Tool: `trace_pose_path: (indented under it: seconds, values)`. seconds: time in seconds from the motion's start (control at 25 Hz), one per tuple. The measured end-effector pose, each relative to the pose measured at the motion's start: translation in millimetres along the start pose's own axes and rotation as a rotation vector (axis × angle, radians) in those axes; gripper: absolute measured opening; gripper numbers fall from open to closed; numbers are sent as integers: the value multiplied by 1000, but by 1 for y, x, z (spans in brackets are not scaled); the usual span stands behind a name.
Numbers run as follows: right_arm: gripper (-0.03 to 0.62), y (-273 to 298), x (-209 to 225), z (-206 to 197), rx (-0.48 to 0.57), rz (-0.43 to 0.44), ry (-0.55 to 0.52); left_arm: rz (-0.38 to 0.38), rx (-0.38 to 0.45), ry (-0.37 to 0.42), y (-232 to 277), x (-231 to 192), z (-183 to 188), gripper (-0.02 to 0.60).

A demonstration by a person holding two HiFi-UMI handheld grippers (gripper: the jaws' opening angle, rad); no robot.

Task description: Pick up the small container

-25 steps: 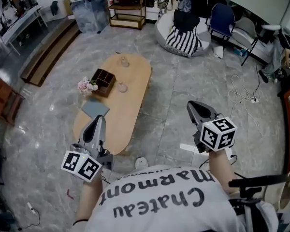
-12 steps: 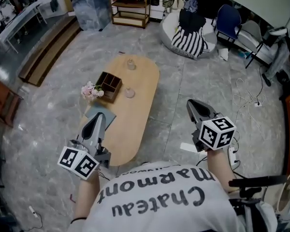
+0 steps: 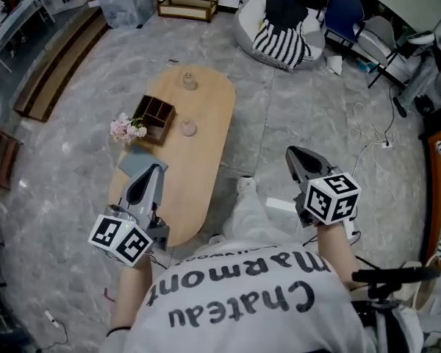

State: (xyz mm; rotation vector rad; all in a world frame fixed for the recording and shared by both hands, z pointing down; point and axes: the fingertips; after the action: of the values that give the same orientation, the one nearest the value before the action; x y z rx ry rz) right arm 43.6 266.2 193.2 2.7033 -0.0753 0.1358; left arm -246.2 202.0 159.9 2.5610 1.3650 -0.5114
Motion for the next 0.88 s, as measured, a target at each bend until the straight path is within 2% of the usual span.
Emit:
trace_pose_path:
  seconds: [0.12, 0.44, 0.64, 0.88]
  values:
    - [14, 19, 5, 4, -18, 17, -12, 7, -15, -10, 13, -7, -5, 14]
    - [14, 94, 37, 24, -47, 101, -17, 88, -49, -40, 65, -36, -13, 14]
    - [14, 157, 68, 50, -63, 163, -15, 132, 8, -60, 119, -57, 3, 14]
    - [14, 248, 102, 71, -145, 256, -42, 235, 72, -108, 174, -92, 13, 14]
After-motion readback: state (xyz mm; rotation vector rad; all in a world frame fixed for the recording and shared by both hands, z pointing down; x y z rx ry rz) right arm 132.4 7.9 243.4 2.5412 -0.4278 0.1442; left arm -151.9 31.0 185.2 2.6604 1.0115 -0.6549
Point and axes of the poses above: the fingertips, and each gripper's own axes: y forward along the fingers, x to its right, z out of its top, and after that the axes turned 4 degrees about -z, right-handed
